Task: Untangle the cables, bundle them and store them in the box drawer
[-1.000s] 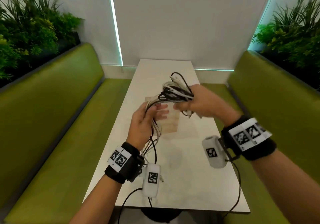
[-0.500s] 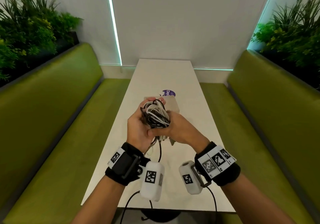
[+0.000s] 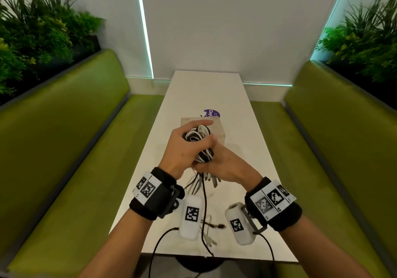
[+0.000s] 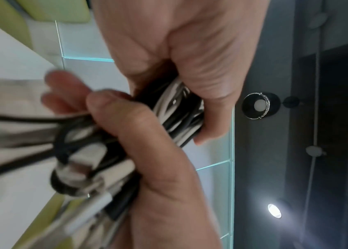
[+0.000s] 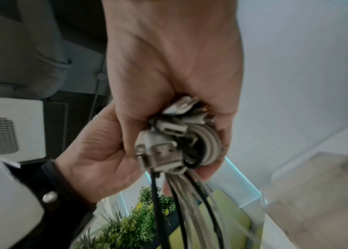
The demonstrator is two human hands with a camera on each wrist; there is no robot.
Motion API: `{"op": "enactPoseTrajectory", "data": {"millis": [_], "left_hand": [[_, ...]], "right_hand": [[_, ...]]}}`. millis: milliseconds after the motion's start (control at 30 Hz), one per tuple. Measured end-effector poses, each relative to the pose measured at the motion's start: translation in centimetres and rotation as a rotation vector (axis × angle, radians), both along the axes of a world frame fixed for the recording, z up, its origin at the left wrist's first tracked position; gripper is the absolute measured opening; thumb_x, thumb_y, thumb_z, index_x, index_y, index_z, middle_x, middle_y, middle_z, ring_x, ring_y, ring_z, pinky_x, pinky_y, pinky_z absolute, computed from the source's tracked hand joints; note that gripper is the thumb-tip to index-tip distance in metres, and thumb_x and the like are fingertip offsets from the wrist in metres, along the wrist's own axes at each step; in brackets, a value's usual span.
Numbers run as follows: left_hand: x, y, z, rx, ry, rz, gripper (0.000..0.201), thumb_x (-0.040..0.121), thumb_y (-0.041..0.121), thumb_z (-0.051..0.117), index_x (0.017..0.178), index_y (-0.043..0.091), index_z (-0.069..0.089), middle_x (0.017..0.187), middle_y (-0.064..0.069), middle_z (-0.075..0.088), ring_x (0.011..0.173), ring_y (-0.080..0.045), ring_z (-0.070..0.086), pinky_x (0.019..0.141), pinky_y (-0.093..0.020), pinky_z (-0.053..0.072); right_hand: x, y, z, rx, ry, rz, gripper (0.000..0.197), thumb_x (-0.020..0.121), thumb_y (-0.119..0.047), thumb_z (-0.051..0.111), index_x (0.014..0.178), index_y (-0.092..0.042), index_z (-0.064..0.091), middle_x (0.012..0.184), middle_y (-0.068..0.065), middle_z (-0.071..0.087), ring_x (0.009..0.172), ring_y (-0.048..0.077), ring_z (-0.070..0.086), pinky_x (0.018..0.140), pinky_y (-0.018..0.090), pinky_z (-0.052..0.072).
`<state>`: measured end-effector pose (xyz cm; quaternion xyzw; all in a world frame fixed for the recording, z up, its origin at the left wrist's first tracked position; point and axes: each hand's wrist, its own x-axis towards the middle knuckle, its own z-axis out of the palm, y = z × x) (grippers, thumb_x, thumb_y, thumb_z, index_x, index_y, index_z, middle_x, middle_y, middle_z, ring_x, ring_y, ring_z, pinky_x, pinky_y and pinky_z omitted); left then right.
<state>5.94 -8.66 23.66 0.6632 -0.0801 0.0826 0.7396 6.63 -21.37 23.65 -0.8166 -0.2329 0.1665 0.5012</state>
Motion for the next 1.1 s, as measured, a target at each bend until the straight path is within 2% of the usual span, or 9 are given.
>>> {"op": "enactPoseTrajectory", "data": {"millis": [100,300,433,633,700,800,867,967,1100], "left_hand": [[0.0,-0.4,0.5,-0.047,0.026,0.008,0.011,0.077,-0.002,0.072,0.082,0.008,0.069,0.071,-0.01,0.068,0.078,-0.035,0.068,0.074,-0.039,0.056],[-0.5,-0.7,1.0,-0.093,0.043,-0.06,0.009,0.08,0.001,0.071,0.078,0.003,0.062,0.065,-0.015,0.065,0.063,-0.024,0.064,0.063,-0.031,0.053],[-0.6,-0.7,1.0,-0.086,0.035,-0.058,0.013,0.08,0.004,0.072,0.075,0.006,0.06,0.062,-0.013,0.064,0.06,-0.024,0.063,0.061,-0.032,0.053],[-0.7,-0.9,1.0,-0.04,-0.007,-0.053,0.017,0.078,0.014,0.076,0.082,0.007,0.061,0.073,-0.015,0.065,0.071,-0.026,0.065,0.071,-0.038,0.055],[-0.3,-0.5,0.4,-0.018,-0.023,-0.09,0.043,0.068,0.027,0.08,0.104,0.014,0.062,0.098,-0.018,0.067,0.092,-0.03,0.067,0.083,-0.044,0.055],[0.2,0.4,-1.9,-0.034,0.066,-0.233,0.102,0.056,0.03,0.08,0.141,0.036,0.024,0.13,-0.013,0.053,0.117,-0.026,0.059,0.091,-0.042,0.054],[0.0,0.5,-3.9,0.125,0.092,-0.328,0.112,0.06,0.029,0.083,0.146,0.038,0.013,0.137,-0.005,0.05,0.124,-0.019,0.054,0.1,-0.043,0.048],[-0.5,0.1,-5.8,0.305,0.079,-0.388,0.075,0.081,0.036,0.073,0.143,0.028,0.033,0.129,0.008,0.059,0.12,-0.01,0.056,0.106,-0.039,0.042],[-1.1,0.0,-5.8,0.359,0.06,-0.359,0.023,0.09,0.037,0.058,0.107,0.021,0.059,0.081,0.003,0.07,0.083,-0.024,0.067,0.082,-0.032,0.051]], "right_hand": [[-0.4,-0.1,0.1,0.095,0.05,0.056,0.032,0.085,-0.007,0.067,0.108,-0.027,0.059,0.107,0.009,0.068,0.102,0.019,0.065,0.092,0.03,0.052],[-0.7,-0.5,-0.2,0.187,0.061,0.103,0.03,0.086,-0.007,0.067,0.111,0.004,0.055,0.097,0.032,0.062,0.087,0.039,0.062,0.086,0.049,0.052],[-0.7,-0.4,-0.5,0.141,0.045,0.079,0.012,0.086,-0.01,0.068,0.096,-0.007,0.06,0.074,0.006,0.065,0.072,0.021,0.063,0.079,0.05,0.053],[-0.7,-0.5,-0.7,0.143,0.031,0.039,0.008,0.086,-0.008,0.065,0.091,-0.01,0.06,0.069,0.006,0.063,0.067,0.019,0.061,0.069,0.04,0.053],[-0.4,-0.8,-0.9,0.179,0.024,-0.007,0.007,0.083,-0.009,0.065,0.088,-0.011,0.062,0.069,0.007,0.063,0.067,0.02,0.06,0.068,0.043,0.051],[0.0,-1.4,-0.9,0.291,-0.003,-0.084,0.008,0.076,-0.013,0.067,0.081,-0.007,0.067,0.073,0.007,0.067,0.074,0.025,0.063,0.076,0.051,0.052],[0.4,-1.8,-0.6,0.39,-0.03,-0.116,0.008,0.081,-0.011,0.069,0.082,-0.003,0.066,0.075,0.007,0.067,0.076,0.022,0.065,0.075,0.039,0.056],[0.8,-2.3,-0.2,0.451,-0.065,-0.169,0.008,0.087,-0.009,0.066,0.084,-0.001,0.065,0.076,0.009,0.067,0.076,0.02,0.066,0.078,0.037,0.055],[1.0,-2.8,0.1,0.536,-0.034,-0.188,0.007,0.087,-0.008,0.065,0.088,-0.001,0.067,0.08,0.011,0.071,0.082,0.026,0.07,0.078,0.038,0.057]]}}
